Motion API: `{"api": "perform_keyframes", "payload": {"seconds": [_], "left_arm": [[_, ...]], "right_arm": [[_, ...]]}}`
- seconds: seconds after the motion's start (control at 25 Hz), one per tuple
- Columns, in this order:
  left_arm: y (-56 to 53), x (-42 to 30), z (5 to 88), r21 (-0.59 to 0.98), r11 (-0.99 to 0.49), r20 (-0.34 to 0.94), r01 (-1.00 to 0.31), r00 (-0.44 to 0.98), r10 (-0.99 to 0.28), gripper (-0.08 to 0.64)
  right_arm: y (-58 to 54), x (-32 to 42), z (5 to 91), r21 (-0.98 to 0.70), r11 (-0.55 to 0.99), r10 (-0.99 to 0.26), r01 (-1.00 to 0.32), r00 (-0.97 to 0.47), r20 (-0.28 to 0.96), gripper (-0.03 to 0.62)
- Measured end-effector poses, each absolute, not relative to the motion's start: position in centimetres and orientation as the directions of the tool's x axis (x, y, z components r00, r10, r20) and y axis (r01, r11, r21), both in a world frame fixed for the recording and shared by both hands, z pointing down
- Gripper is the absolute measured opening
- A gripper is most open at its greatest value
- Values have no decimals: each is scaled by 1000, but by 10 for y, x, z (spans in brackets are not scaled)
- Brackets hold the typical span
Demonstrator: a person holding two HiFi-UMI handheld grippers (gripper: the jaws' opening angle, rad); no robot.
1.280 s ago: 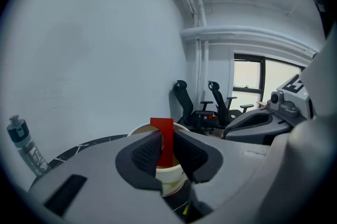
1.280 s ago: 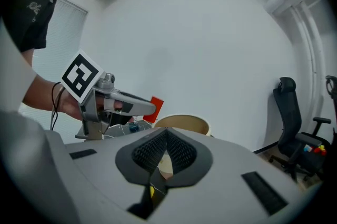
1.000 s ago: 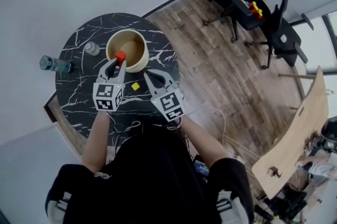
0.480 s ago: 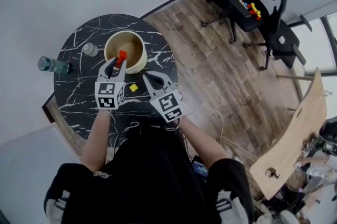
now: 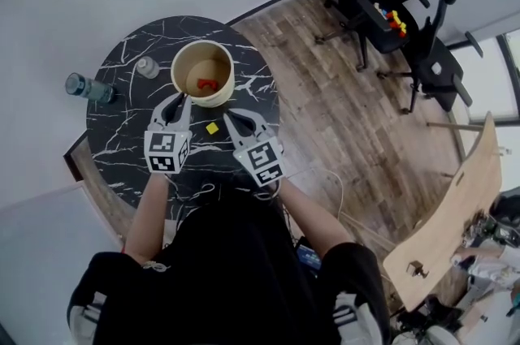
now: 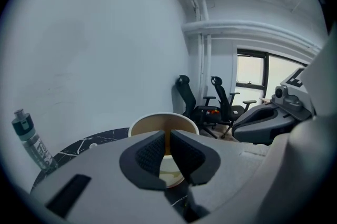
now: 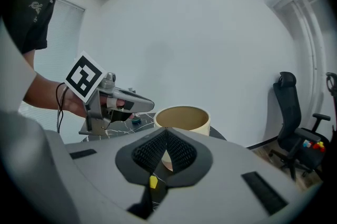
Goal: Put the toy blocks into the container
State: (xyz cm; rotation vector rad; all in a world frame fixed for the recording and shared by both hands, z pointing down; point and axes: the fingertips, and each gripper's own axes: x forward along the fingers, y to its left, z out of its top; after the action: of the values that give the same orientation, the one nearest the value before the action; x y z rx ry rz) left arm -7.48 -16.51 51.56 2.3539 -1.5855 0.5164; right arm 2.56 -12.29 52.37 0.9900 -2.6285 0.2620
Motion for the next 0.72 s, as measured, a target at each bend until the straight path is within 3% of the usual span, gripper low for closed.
{"api": "perform_keyframes", "payload": {"seconds": [0.08,0.72], "left_arm": [[-155,-81,517,16,-369,427,-929,340,-838,0],[-103,-81,560,-2,-446,540,-895,374,-754,0]], "right_arm": [[-118,23,525,-57,745,-605,-664,-709,362,-3],[-91,14,550,-59,766,-563,-640,-713,418,-3]]}}
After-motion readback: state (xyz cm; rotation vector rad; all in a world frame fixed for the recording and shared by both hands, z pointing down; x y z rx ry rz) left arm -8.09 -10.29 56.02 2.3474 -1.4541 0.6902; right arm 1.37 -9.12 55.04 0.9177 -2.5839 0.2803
